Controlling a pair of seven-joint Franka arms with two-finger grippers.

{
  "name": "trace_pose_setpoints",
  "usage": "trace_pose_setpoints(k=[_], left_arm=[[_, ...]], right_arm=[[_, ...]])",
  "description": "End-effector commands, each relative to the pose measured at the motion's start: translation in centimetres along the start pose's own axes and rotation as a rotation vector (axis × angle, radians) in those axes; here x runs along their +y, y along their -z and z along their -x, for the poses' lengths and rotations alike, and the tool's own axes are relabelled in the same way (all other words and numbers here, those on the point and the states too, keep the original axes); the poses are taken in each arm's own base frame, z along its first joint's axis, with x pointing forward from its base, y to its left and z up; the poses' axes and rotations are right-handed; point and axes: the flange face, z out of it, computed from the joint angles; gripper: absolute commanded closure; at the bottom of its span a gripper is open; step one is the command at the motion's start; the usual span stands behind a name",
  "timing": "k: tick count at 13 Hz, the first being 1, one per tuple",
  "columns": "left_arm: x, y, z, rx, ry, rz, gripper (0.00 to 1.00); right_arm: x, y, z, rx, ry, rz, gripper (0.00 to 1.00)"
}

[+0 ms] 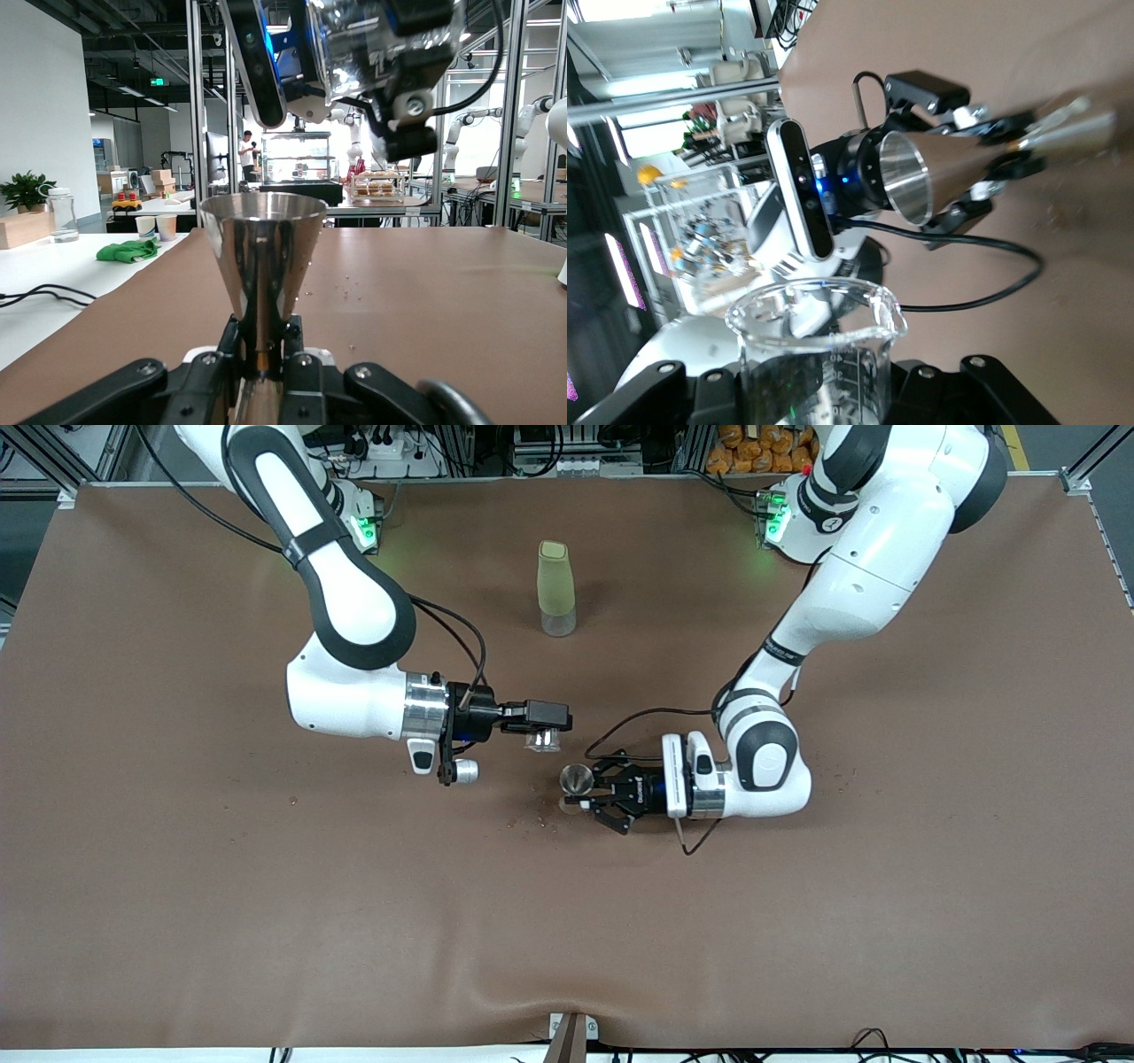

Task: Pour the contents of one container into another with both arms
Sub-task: 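Carry the beaker back with the right gripper while the left gripper returns the jigger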

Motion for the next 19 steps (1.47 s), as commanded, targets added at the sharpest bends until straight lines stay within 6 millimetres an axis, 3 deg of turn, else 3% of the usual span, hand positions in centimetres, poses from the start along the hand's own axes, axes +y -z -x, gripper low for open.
trace_pose_setpoints(k=[1, 2, 5, 8, 10, 14, 19], left_arm=[[-0.4, 3.2, -0.8, 0.027, -0.004, 0.018, 1.00], [-0.6, 4.3, -0.4, 0.031, 0.005, 0.010, 1.00], [-2.2, 10.1, 0.4, 0.005, -0.007, 0.006, 1.00], [-2.0, 17.3, 2.0, 0.013, 0.013, 0.041, 1.00], [-2.0, 23.2, 2.7, -0.040, 0.025, 0.084, 1.00], [-0.8, 33.4, 4.6, -0.143, 0.061, 0.132, 1.00], [1.5, 41.9, 7.8, -0.194, 0.031, 0.139, 1.00]], right_arm=[[0.3, 1.8, -1.3, 0.010, 0.142, 0.095, 1.00], [0.6, 2.2, -1.6, 0.007, 0.176, 0.133, 1.00], [1.7, 5.7, -3.6, 0.039, 0.266, 0.193, 1.00], [4.0, 11.2, -6.3, 0.086, 0.340, 0.263, 1.00], [5.1, 15.1, -8.3, 0.120, 0.405, 0.312, 1.00], [9.2, 23.6, -11.0, 0.169, 0.565, 0.383, 1.00], [15.2, 31.5, -12.4, 0.161, 0.763, 0.456, 1.00]])
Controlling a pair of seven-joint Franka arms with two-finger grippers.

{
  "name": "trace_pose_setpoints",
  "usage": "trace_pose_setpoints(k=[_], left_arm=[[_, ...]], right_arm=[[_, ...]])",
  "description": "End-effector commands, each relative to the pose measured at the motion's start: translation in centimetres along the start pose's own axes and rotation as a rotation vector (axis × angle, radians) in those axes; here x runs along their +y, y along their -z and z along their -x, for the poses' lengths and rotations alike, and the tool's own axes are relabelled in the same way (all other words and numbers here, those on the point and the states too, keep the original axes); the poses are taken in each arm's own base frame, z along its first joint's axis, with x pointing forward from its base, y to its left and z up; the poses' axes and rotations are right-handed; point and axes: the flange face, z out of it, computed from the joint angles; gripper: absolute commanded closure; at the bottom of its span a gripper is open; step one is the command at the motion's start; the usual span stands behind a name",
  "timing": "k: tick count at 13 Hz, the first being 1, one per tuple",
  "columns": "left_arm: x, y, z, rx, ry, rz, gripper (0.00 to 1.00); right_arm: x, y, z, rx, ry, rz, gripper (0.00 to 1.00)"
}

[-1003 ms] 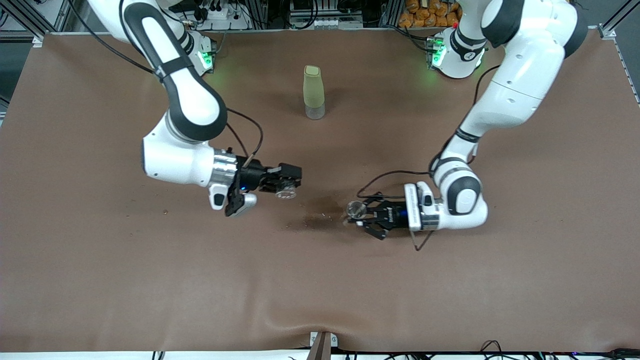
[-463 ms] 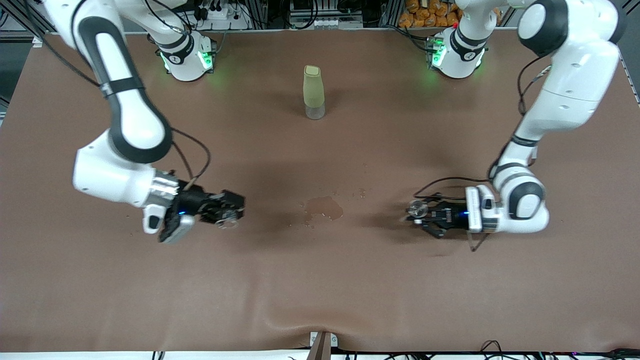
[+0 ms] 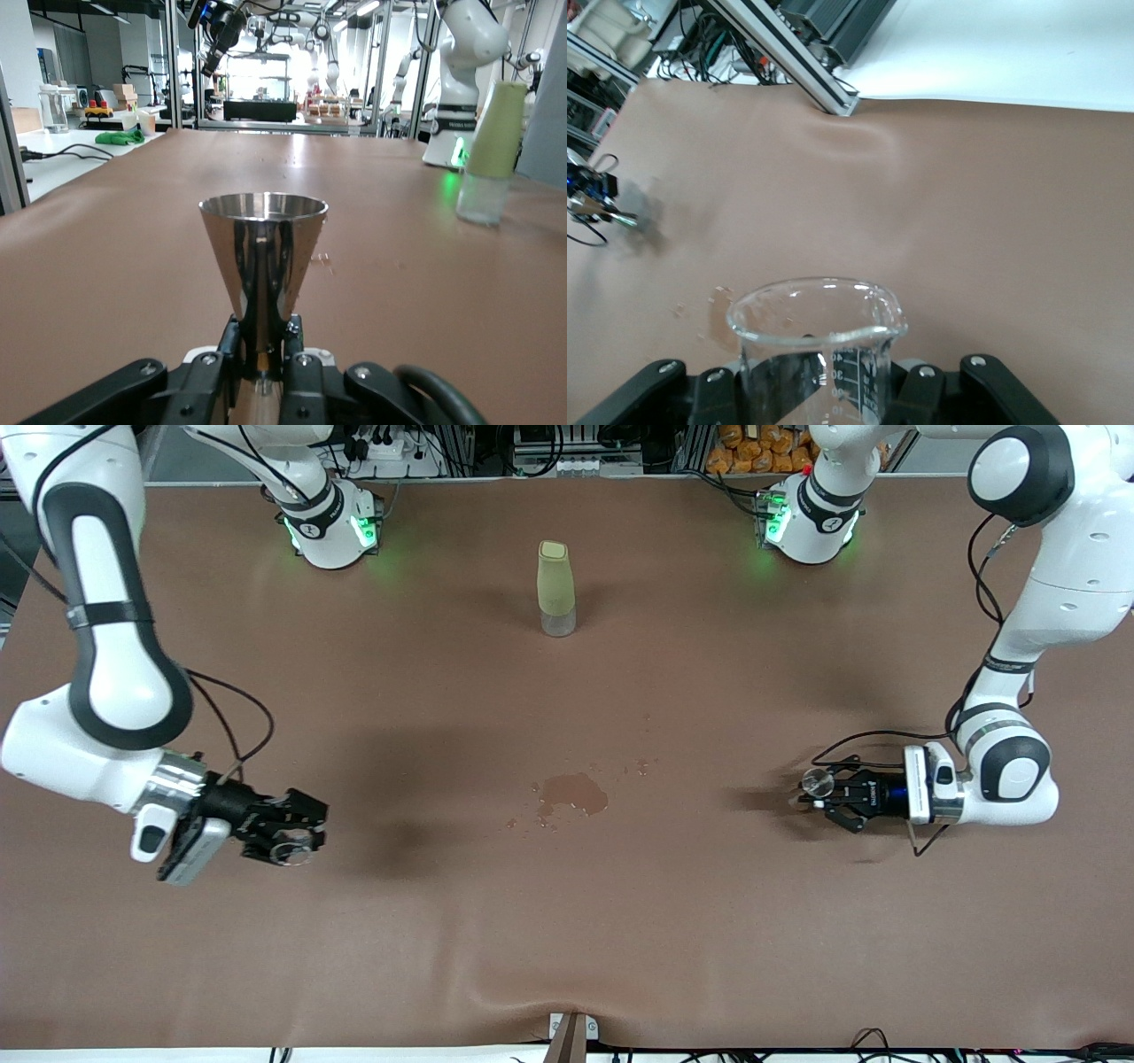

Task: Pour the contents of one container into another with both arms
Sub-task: 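Carry the beaker back with the right gripper while the left gripper returns the jigger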

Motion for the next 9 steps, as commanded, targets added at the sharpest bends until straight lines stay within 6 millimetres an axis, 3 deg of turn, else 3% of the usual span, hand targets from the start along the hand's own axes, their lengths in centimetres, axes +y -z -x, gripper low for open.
trace_pose_setpoints(k=[1, 6, 9], left_arm=[[1.8, 3.0, 1.6, 0.012, -0.009, 0.027, 1.00], [3.5, 4.4, 3.7, 0.065, -0.118, 0.017, 1.00], [4.8, 4.1, 5.1, 0.122, -0.107, 0.033, 1.00]], right_arm=[[3.2, 1.5, 1.1, -0.015, 0.105, -0.006, 1.00], [11.8, 2.7, 6.6, -0.013, 0.355, -0.010, 1.00], [15.6, 3.0, 9.6, 0.005, 0.500, -0.056, 1.00]])
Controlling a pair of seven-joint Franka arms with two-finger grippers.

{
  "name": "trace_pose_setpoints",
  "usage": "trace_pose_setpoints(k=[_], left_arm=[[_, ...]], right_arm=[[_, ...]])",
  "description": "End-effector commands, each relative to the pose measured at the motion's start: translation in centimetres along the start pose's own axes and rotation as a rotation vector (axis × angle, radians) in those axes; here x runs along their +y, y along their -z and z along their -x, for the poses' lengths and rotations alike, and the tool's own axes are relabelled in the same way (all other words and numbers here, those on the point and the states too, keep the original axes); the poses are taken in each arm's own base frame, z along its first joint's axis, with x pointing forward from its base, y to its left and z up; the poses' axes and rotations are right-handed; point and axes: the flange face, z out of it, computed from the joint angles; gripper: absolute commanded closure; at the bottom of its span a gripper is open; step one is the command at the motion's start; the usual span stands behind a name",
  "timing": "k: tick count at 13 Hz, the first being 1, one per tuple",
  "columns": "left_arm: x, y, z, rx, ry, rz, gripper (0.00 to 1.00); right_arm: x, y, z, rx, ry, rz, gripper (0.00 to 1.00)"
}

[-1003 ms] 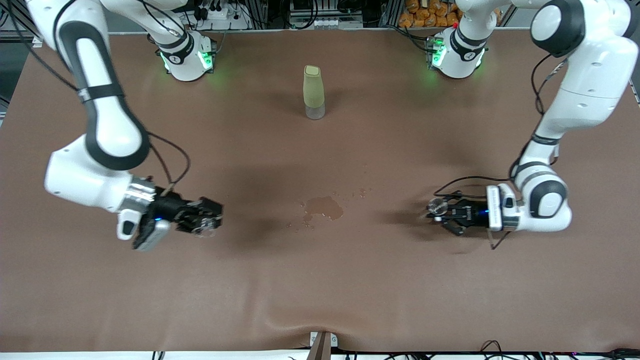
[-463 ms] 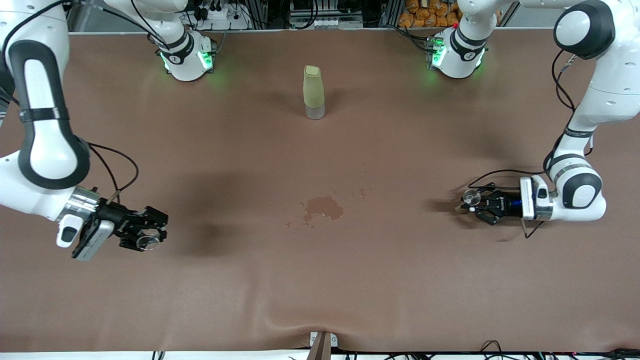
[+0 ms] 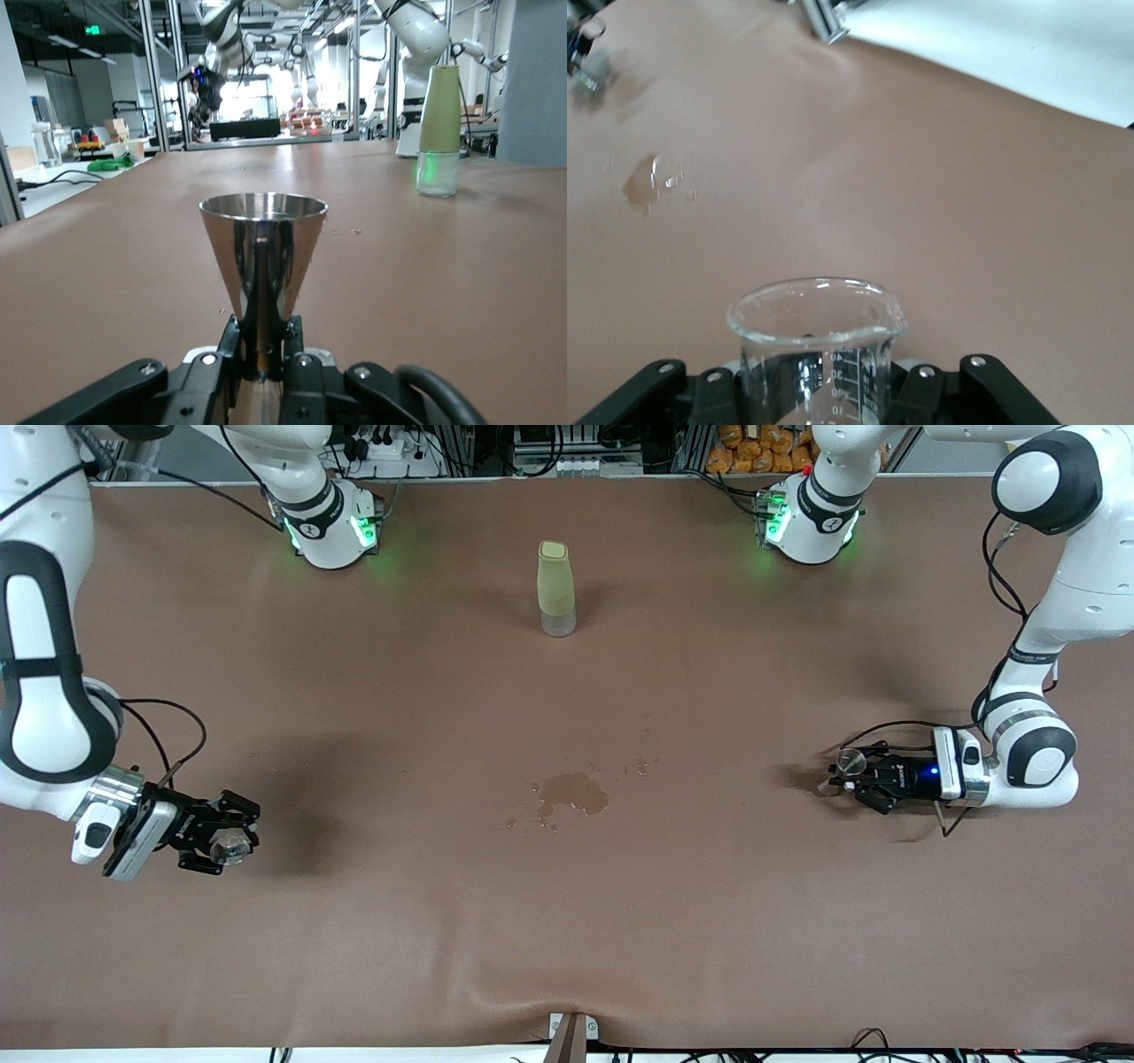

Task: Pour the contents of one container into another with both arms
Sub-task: 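Carry the beaker back with the right gripper while the left gripper returns the jigger, then lower the beaker onto the table while the left gripper sets down the jigger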

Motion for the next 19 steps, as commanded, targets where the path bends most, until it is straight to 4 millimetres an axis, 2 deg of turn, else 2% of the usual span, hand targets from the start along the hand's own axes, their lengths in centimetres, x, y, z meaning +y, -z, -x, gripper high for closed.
trace_pose_setpoints(k=[1, 3, 6, 11, 12, 13, 14, 17, 19], left_arm=[[1.5, 0.4, 0.8, 0.069, 0.015, 0.022, 1.00], [2.1, 1.1, 1.1, 0.062, 0.027, 0.028, 1.00], [2.6, 1.3, 1.5, 0.051, 0.036, 0.043, 1.00], [3.5, 2.5, 2.2, 0.025, 0.055, 0.047, 0.96], [3.6, 2.6, 2.2, 0.023, 0.059, 0.047, 0.92], [3.5, 2.6, 2.2, 0.022, 0.058, 0.048, 0.71], [3.3, 2.8, 2.1, 0.012, 0.056, 0.048, 0.01], [3.7, 4.1, 2.2, -0.015, 0.131, 0.039, 0.00], [3.7, 7.0, 1.6, -0.093, 0.191, 0.058, 0.00]], right_arm=[[2.1, 0.3, 2.0, 0.055, 0.149, -0.036, 1.00], [3.4, -0.8, 3.7, 0.117, 0.262, -0.071, 1.00], [4.7, -1.6, 7.4, 0.164, 0.330, -0.087, 1.00], [5.6, -3.8, 10.0, 0.299, 0.454, -0.109, 1.00], [6.1, -4.2, 10.8, 0.317, 0.465, -0.119, 1.00], [6.6, -5.1, 11.5, 0.341, 0.483, -0.139, 1.00], [7.1, -5.7, 12.1, 0.372, 0.487, -0.143, 1.00], [7.7, -7.9, 13.6, 0.429, 0.502, -0.136, 1.00], [8.1, -8.8, 14.4, 0.432, 0.496, -0.137, 1.00]])
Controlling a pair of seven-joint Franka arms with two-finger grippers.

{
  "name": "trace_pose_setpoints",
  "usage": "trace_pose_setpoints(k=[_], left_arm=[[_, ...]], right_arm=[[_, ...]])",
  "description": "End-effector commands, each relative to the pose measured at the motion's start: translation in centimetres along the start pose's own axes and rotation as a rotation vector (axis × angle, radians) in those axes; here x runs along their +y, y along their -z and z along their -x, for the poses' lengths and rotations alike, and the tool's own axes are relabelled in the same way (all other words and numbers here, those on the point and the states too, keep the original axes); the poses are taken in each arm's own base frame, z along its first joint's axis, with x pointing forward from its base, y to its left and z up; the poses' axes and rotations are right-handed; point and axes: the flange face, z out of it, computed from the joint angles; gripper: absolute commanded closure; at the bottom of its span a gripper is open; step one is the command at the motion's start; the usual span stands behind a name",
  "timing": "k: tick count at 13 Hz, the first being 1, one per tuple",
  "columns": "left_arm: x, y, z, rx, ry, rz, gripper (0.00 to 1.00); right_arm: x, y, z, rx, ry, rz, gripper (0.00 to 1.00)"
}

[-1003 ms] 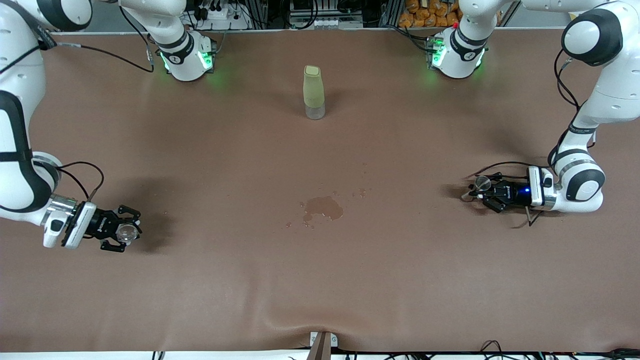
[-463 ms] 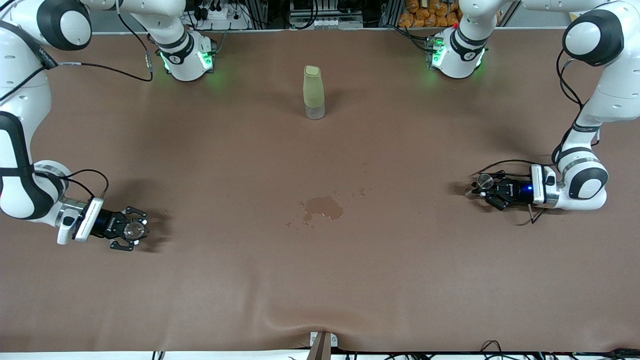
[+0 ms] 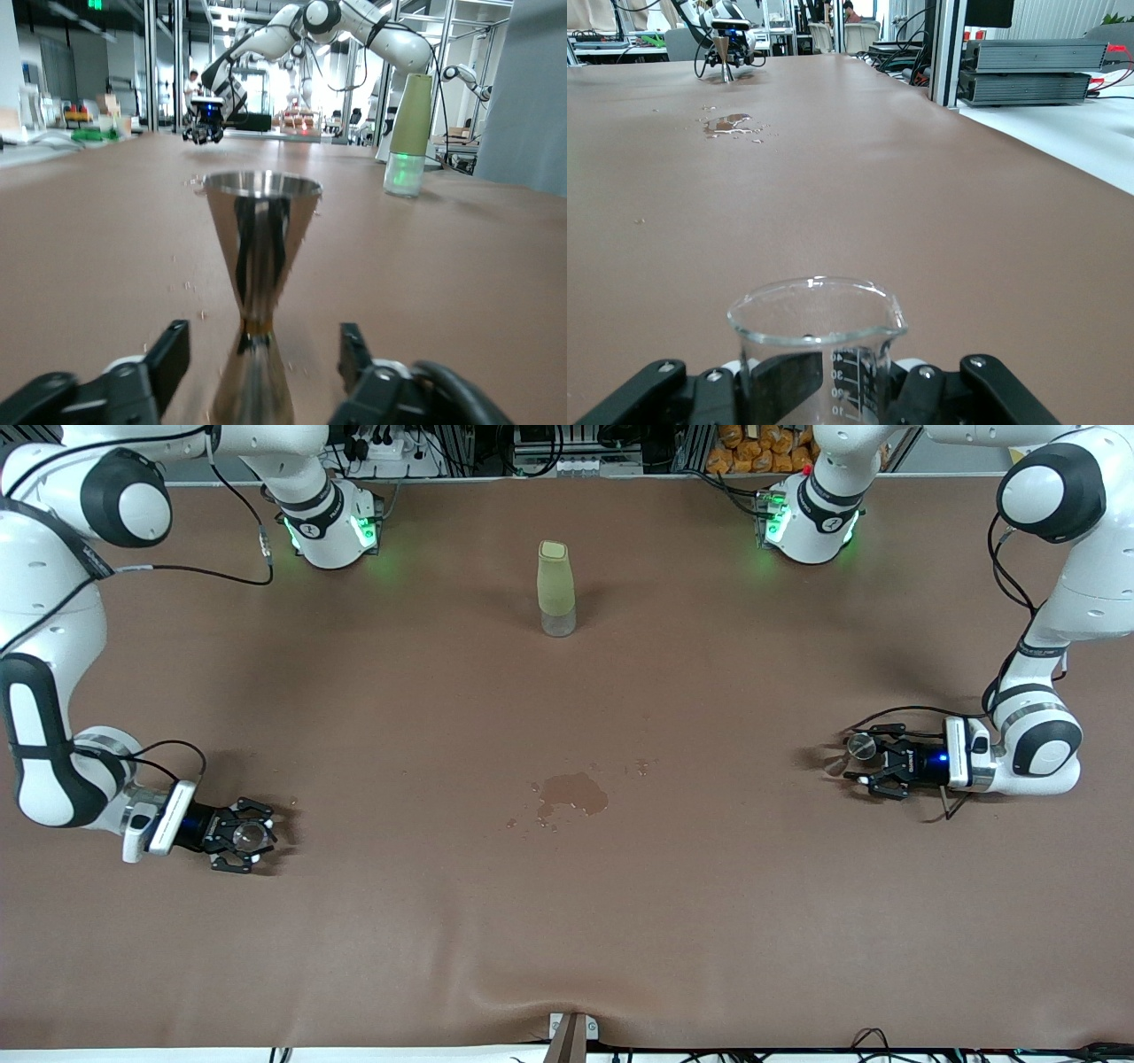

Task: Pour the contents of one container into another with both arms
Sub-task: 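Lower the beaker onto the table while the left gripper sets down the jigger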

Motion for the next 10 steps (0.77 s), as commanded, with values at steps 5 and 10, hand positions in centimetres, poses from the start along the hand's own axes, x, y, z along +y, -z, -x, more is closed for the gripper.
trace_pose_setpoints(k=[5, 10], left_arm=[[-0.2, 12.1, -6.5, -0.339, 0.268, 0.062, 0.00], [-2.7, 12.9, -24.1, -0.657, 0.515, -0.015, 0.00]], right_arm=[[0.1, -1.2, 2.8, 0.073, 0.006, 0.020, 1.00], [0.3, -0.3, 2.8, 0.079, -0.007, 0.040, 0.00]])
